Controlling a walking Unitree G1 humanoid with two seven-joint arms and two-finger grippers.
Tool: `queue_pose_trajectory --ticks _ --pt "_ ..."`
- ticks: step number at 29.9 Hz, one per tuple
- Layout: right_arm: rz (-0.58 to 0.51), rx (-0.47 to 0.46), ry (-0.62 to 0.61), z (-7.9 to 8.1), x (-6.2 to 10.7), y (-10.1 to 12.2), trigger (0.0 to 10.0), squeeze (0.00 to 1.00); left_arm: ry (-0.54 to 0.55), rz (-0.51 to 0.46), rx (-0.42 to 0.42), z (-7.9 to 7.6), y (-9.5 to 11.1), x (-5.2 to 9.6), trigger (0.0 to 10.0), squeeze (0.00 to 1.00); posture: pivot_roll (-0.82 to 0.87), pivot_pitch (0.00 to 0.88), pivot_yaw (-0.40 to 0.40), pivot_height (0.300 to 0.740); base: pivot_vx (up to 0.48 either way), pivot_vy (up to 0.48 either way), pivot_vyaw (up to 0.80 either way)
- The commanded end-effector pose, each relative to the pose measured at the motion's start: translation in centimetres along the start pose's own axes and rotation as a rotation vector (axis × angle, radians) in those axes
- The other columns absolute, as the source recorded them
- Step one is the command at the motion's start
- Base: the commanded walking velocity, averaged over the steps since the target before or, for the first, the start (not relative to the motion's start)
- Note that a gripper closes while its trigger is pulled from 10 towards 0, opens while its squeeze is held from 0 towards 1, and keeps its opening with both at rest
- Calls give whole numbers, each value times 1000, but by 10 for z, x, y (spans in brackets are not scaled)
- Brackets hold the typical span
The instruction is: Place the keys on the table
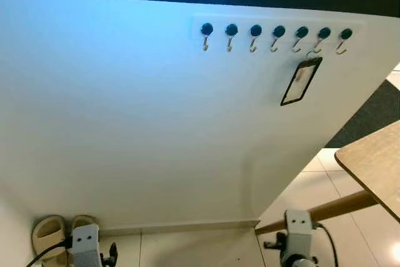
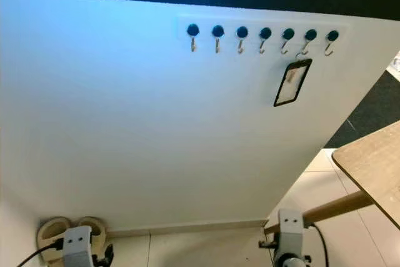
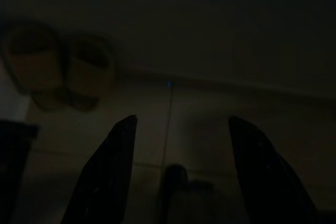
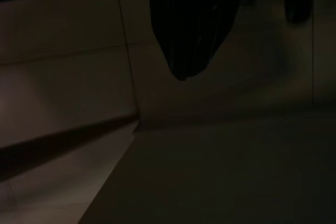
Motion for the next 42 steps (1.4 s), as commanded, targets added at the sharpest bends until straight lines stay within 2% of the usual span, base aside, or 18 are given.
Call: queue_pose_trajectory --ticks 1,5,10,20,23,34,38,39,40,41,42 --pt "23 20 -4 -4 1 -5 10000 0 5 32 11 -2 -13 3 10000 0 71 90 -79 740 0 0 0" --pt "23 30 7 -3 -1 -3 10000 0 -5 43 5 -6 -17 2 10000 0 66 88 -79 740 0 0 0" --pt "14 53 29 1 -2 0 10000 0 3 19 43 -10 -13 -2 10000 0 66 90 -82 740 0 0 0" --pt "-11 64 20 2 -3 5 10000 0 15 0 56 -9 -9 -6 10000 0 64 92 -77 740 0 -420 0" --pt "-15 65 20 2 -3 5 10000 0 24 2 86 -8 -9 -6 10000 0 64 92 -77 740 0 0 0" --pt "-26 68 27 4 -5 9 10000 0 51 13 72 -4 -12 -6 10000 0 68 98 -78 740 0 0 0" --pt "-144 98 14 3 -7 33 10000 0 52 -5 60 -3 -10 -5 10000 0 69 100 -80 740 0 0 0" --pt "-144 98 14 3 -7 33 10000 0 52 -5 60 -3 -10 -5 10000 0 69 100 -80 740 0 0 0" --pt "-317 188 -69 -8 -4 66 10000 0 5 -58 34 -7 -1 -5 10000 0 68 103 -79 740 0 0 0" --pt "-317 188 -69 -8 -4 66 10000 0 5 -58 34 -7 -1 -5 10000 0 68 103 -79 740 0 0 0" --pt "-387 220 -109 -12 -1 79 10000 0 -23 -77 24 -11 3 -5 10000 0 68 103 -79 740 0 0 0"
Point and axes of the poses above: a point about 5 cm out from each wrist's last joint towards the gripper, its own x axis pointing back from the gripper into the wrist, its own y axis along the axis of the wrist's last joint, z = x × y, the point moved 4 cm from there along -x, pointing out of the wrist towards the gripper, and after that the axes turned 8 degrees about x, right-handed, at the moved point
